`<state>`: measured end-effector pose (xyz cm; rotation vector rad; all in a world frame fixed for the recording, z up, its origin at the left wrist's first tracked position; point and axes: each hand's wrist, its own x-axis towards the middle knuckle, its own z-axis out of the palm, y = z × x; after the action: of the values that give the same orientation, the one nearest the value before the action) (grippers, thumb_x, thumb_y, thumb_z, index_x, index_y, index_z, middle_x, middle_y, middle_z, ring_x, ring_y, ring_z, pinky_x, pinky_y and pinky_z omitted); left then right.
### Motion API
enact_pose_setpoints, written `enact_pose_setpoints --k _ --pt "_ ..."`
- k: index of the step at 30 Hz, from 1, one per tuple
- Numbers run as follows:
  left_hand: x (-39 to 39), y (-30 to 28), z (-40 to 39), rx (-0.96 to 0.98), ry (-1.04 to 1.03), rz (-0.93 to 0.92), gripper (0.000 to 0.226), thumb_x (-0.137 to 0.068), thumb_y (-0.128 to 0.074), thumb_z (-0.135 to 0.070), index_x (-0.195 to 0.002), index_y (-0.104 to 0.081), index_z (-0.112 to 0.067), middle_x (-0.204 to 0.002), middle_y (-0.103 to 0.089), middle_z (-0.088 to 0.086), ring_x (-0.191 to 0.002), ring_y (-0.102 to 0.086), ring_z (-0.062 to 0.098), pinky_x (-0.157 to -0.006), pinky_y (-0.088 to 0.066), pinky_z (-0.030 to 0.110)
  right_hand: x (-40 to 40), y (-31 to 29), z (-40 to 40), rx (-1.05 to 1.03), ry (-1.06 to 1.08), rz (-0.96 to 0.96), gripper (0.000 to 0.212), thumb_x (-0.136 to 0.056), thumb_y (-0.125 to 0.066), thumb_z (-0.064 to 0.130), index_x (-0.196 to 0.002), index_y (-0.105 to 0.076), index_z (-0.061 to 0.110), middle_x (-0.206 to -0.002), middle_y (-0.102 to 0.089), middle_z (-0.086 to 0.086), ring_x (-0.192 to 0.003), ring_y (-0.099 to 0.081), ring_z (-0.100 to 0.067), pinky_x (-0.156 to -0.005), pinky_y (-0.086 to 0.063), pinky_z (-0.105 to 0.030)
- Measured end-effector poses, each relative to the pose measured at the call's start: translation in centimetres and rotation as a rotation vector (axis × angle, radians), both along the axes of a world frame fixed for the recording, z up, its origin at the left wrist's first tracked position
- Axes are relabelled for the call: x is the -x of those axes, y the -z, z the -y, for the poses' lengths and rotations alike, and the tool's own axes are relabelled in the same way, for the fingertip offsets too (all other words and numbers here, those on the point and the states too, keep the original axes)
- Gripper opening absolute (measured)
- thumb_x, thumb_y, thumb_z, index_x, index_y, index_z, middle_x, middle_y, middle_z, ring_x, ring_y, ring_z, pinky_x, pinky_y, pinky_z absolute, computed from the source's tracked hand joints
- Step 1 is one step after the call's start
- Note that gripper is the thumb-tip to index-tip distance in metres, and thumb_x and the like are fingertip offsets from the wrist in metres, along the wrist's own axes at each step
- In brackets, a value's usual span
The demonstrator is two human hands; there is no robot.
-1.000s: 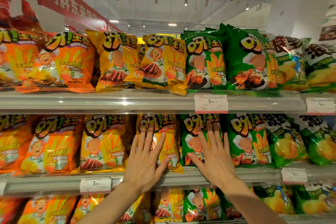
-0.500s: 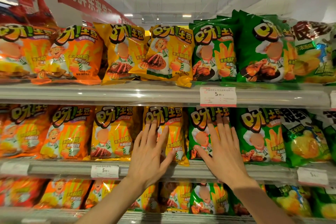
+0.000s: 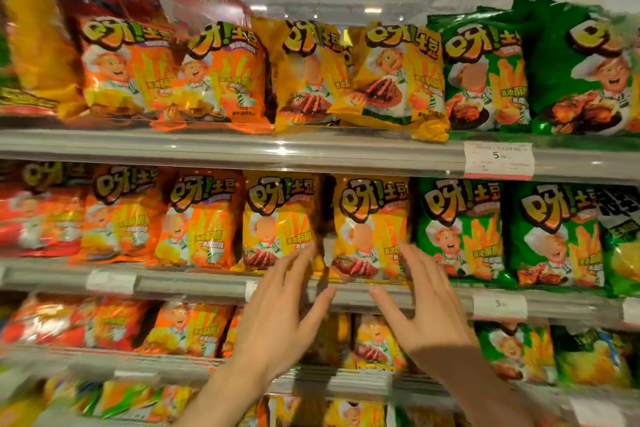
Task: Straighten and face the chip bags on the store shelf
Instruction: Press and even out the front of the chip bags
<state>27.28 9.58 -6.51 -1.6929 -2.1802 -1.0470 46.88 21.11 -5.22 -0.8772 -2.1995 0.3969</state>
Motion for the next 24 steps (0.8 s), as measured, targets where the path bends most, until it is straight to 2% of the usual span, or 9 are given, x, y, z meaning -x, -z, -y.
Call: enact_pose_setpoints --k 3,5,7,10,13,16,19,22,24 --pt "3.1 0.5 5.1 -0.032 -0.006 0.072 0.069 -0.093 -0.03 -0.072 -0.153 0.0 -0.053 -0.157 -0.02 -0.024 -0.142 -0.026 0.0 -0.103 -0.037 0.023 3.4 0.2 4.6 0.098 0.016 -0.049 0.074 -0.086 -0.046 0.07 -0.151 -0.016 0.049 -0.145 -0.019 0.034 -0.138 -0.014 0.011 -0.118 -0.022 -0.029" --pt "5.8 1.1 9.0 -0.054 -0.016 0.123 0.069 -0.091 -0.032 -0.072 -0.152 -0.003 -0.054 -0.155 -0.023 -0.026 -0.14 -0.031 0.0 -0.102 -0.038 0.022 6.4 0.8 8.0 0.157 0.042 -0.073 0.072 -0.083 -0.048 0.072 -0.147 -0.019 0.054 -0.143 -0.021 0.036 -0.138 -0.019 0.01 -0.117 -0.027 -0.031" --pt "8.8 1.9 12.7 -0.074 -0.066 0.176 0.07 -0.09 -0.031 -0.074 -0.152 -0.005 -0.054 -0.152 -0.024 -0.027 -0.138 -0.034 0.003 -0.103 -0.038 0.024 9.7 1.6 11.2 0.214 0.074 -0.094 0.071 -0.082 -0.052 0.07 -0.145 -0.022 0.054 -0.147 -0.025 0.032 -0.14 -0.024 0.004 -0.115 -0.03 -0.032" --pt "12.7 2.6 17.7 -0.11 -0.142 0.239 0.065 -0.09 -0.03 -0.075 -0.147 -0.002 -0.06 -0.148 -0.026 -0.03 -0.137 -0.032 -0.001 -0.1 -0.036 0.022 14.8 3.1 15.3 0.273 0.108 -0.155 0.066 -0.085 -0.064 0.055 -0.143 -0.033 0.05 -0.148 -0.038 0.021 -0.134 -0.039 -0.005 -0.107 -0.034 -0.03" --pt "16.1 2.7 21.6 -0.132 -0.225 0.321 0.062 -0.087 -0.032 -0.077 -0.139 0.0 -0.069 -0.141 -0.025 -0.034 -0.138 -0.032 -0.002 -0.1 -0.039 0.025 19.8 4.1 18.3 0.268 0.084 -0.175 0.061 -0.082 -0.067 0.05 -0.135 -0.037 0.056 -0.143 -0.044 0.022 -0.126 -0.05 -0.007 -0.103 -0.04 -0.029" --pt "19.8 3.1 24.2 -0.159 -0.322 0.345 0.07 -0.084 -0.034 -0.077 -0.146 -0.007 -0.062 -0.154 -0.027 -0.025 -0.146 -0.028 0.006 -0.106 -0.041 0.036 24.5 4.3 20.1 0.322 0.05 -0.182 0.061 -0.083 -0.068 0.048 -0.137 -0.042 0.05 -0.149 -0.041 0.018 -0.136 -0.041 -0.009 -0.108 -0.03 -0.026" --pt "23.7 3.5 25.8 -0.193 -0.373 0.375 0.072 -0.087 -0.039 -0.073 -0.15 -0.014 -0.054 -0.157 -0.027 -0.021 -0.146 -0.027 0.006 -0.107 -0.037 0.034 28.9 4.2 21.3 0.285 0.006 -0.188 0.064 -0.081 -0.072 0.05 -0.138 -0.045 0.046 -0.144 -0.046 0.018 -0.133 -0.045 -0.009 -0.104 -0.034 -0.026" --pt "27.6 3.6 26.7 -0.219 -0.418 0.374 0.073 -0.086 -0.038 -0.077 -0.151 -0.016 -0.052 -0.158 -0.027 -0.02 -0.145 -0.03 0.008 -0.109 -0.039 0.039 33.0 4.0 22.0 0.277 -0.019 -0.23 0.071 -0.073 -0.065 0.059 -0.139 -0.05 0.036 -0.14 -0.053 0.009 -0.131 -0.05 -0.015 -0.109 -0.04 -0.038" --pt "30.5 3.7 27.1 -0.234 -0.441 0.374 0.071 -0.086 -0.039 -0.075 -0.15 -0.018 -0.053 -0.156 -0.031 -0.018 -0.143 -0.034 0.01 -0.109 -0.04 0.042 35.8 3.9 22.1 0.247 -0.022 -0.257 0.076 -0.071 -0.059 0.064 -0.139 -0.052 0.03 -0.138 -0.056 0.005 -0.129 -0.054 -0.018 -0.106 -0.045 -0.045"
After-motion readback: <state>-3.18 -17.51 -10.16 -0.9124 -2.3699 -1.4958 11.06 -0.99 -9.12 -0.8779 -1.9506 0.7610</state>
